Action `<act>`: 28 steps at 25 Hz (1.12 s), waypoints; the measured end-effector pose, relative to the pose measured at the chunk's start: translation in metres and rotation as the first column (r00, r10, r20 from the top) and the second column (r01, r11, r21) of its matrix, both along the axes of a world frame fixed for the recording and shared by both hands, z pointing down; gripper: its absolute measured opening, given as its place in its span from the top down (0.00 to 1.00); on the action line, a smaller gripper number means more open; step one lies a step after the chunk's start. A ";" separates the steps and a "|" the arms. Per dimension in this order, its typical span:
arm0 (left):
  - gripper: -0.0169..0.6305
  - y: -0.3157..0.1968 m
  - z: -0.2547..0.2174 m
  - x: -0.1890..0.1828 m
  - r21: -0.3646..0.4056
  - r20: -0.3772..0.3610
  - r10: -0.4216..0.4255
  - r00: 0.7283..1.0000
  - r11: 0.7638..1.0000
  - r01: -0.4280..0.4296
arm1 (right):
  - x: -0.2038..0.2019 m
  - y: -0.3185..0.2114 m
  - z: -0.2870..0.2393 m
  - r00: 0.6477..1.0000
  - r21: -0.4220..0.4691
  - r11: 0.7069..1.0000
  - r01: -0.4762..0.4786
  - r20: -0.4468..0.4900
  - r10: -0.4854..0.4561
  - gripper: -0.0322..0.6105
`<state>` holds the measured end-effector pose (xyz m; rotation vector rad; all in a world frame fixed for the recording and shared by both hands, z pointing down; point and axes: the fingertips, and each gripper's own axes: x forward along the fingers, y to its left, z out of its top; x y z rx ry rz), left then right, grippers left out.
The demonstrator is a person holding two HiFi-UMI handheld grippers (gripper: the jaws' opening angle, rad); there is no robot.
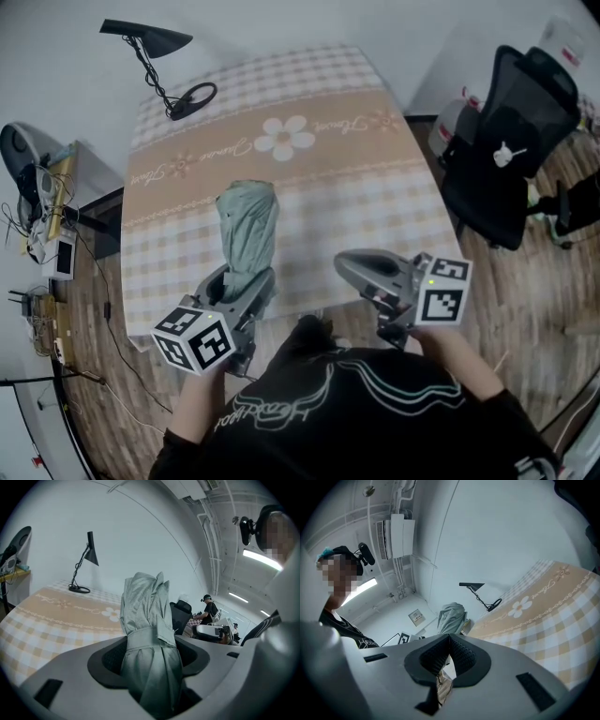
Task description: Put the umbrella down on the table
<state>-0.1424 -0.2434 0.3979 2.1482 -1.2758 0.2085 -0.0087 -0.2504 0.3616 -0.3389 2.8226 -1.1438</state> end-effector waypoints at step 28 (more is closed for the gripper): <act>0.57 -0.078 0.131 -0.032 -0.273 0.026 0.082 0.996 0.959 -0.071 | -0.031 -0.067 0.071 0.997 -0.198 0.977 -0.073 -0.052 0.064 0.93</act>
